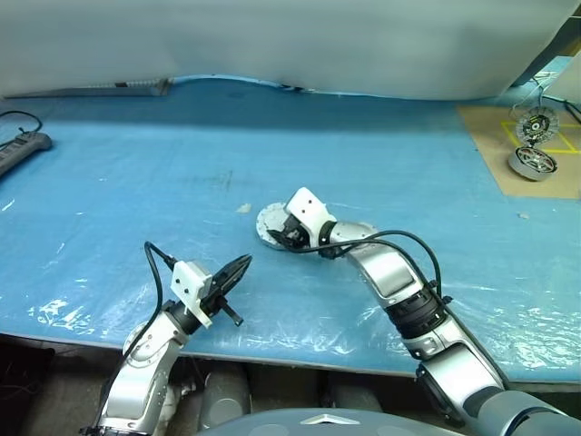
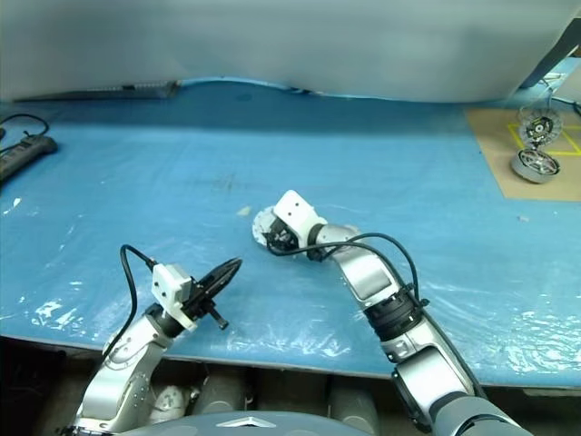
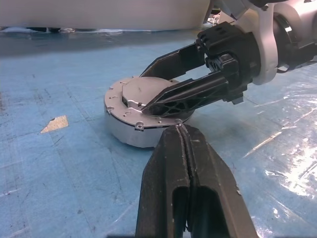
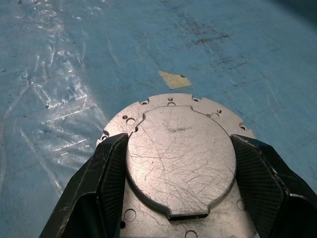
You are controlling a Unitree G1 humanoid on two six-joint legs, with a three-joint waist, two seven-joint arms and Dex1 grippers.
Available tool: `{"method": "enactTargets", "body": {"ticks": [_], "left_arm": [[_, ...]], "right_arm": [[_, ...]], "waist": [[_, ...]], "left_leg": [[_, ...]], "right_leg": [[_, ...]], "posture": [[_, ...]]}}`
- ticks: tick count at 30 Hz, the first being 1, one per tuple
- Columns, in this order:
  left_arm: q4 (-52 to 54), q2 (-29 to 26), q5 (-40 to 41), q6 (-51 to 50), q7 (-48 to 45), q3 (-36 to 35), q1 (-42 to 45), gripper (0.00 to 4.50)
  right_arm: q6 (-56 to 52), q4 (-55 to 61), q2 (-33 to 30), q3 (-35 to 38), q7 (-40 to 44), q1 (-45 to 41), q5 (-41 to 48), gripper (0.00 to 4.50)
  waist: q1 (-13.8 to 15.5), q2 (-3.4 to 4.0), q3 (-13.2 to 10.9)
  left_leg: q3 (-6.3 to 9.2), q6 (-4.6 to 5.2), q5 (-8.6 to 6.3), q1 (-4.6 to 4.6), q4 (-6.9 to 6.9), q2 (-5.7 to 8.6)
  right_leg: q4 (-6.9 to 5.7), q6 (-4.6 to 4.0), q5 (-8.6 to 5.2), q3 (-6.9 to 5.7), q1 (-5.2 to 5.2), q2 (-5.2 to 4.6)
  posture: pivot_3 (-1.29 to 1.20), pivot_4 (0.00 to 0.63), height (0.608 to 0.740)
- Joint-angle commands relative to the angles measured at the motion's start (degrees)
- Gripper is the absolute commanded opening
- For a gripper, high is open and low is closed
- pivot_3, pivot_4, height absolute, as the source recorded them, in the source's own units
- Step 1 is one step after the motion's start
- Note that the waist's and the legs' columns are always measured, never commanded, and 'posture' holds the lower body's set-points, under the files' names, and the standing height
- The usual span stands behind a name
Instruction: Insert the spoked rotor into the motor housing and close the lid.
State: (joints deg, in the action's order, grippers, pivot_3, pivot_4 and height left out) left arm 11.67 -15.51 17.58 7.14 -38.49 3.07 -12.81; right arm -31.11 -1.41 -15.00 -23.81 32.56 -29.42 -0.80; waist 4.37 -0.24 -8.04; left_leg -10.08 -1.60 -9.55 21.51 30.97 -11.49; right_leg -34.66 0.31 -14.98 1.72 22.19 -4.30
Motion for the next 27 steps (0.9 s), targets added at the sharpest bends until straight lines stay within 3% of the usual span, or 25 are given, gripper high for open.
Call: {"method": "enactTargets", "body": {"ticks": [1, 14, 27], "left_arm": [[2.34, -0.20, 0.15, 1.21, -0.02, 0.31, -0.25, 0.00], [2.36, -0.41, 0.31, 1.03, -0.02, 0.19, 0.03, 0.00], [2.19, -0.16, 0.15, 1.04, 0.22, 0.51, 0.08, 0.00]], "right_arm": [[-2.04, -5.73, -1.23, -4.09, 0.47, 2.92, -3.71, 2.95], [-7.62, -10.56, 1.73, -6.58, 0.06, 0.44, -6.10, 2.95], [-11.74, -12.18, 8.68, 0.51, -4.79, 0.76, -3.47, 2.95]], "waist": [[-0.08, -0.03, 0.02], [-0.50, -0.13, 0.25], [-2.06, -0.23, 0.61]], "left_leg": [[0.00, 0.01, 0.00, 0.00, 0.00, 0.00], [0.02, 0.16, -0.11, -0.46, 0.00, -0.02], [0.02, 0.11, -0.14, -0.45, -0.06, -0.05]], "right_leg": [[0.00, 0.00, 0.00, 0.00, 0.00, 0.00], [-0.04, 0.00, -0.02, 0.05, 0.04, 0.01], [-0.06, 0.00, -0.02, 0.07, 0.19, 0.06]], "posture": [[0.00, 0.150, 0.740], [0.00, 0.150, 0.740], [0.00, 0.150, 0.740]]}}
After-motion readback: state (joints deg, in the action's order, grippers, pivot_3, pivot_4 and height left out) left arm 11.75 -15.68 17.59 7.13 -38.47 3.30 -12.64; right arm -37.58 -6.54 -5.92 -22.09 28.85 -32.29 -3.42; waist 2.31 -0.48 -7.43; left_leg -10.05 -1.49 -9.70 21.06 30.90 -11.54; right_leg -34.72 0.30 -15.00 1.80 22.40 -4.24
